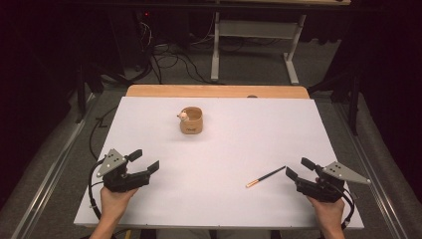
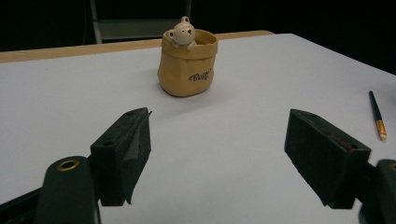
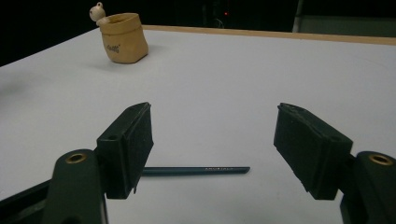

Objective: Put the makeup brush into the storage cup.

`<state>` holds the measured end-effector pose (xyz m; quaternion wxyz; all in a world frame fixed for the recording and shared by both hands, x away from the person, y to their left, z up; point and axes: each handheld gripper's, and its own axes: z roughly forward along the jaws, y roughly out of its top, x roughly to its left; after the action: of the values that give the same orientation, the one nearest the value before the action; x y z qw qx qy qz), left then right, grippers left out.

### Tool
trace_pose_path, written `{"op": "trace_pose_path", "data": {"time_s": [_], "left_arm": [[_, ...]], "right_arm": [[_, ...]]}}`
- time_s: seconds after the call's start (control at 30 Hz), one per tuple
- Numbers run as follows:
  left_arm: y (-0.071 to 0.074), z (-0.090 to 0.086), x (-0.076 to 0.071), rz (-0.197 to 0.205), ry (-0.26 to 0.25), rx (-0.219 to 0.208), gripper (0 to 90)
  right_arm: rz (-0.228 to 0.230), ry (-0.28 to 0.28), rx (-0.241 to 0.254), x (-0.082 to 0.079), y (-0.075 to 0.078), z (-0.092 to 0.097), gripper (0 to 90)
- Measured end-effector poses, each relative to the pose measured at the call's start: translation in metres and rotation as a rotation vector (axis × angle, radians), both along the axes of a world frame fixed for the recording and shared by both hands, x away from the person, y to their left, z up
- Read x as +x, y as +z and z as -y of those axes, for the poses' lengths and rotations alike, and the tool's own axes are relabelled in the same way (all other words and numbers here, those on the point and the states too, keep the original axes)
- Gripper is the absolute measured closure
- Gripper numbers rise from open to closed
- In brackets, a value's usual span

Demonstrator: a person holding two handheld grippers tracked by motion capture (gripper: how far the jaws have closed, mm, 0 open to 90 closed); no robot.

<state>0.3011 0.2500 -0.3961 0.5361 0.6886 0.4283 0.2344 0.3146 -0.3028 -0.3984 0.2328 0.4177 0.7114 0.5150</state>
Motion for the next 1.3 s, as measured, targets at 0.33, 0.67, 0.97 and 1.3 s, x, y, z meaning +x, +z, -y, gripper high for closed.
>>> {"op": "trace_pose_path", "data": {"time_s": [0.33,0.67,0.97,1.3], "left_arm": [[-0.001,0.001,0.001,-0.009,-0.005,0.005,23.2],[-0.001,0.000,0.001,-0.008,-0.003,0.000,23.1],[-0.001,0.000,0.001,-0.007,-0.003,-0.002,23.0],[0.000,0.001,0.000,-0.006,-0.010,-0.005,22.9]], "right_arm": [[0.016,0.023,0.004,0.004,0.006,-0.008,28.4],[0.030,0.063,-0.019,0.007,0.015,-0.023,27.9],[0.036,0.089,-0.015,0.011,0.022,-0.033,27.7],[0.037,0.121,-0.016,0.018,0.026,-0.048,27.8]]}}
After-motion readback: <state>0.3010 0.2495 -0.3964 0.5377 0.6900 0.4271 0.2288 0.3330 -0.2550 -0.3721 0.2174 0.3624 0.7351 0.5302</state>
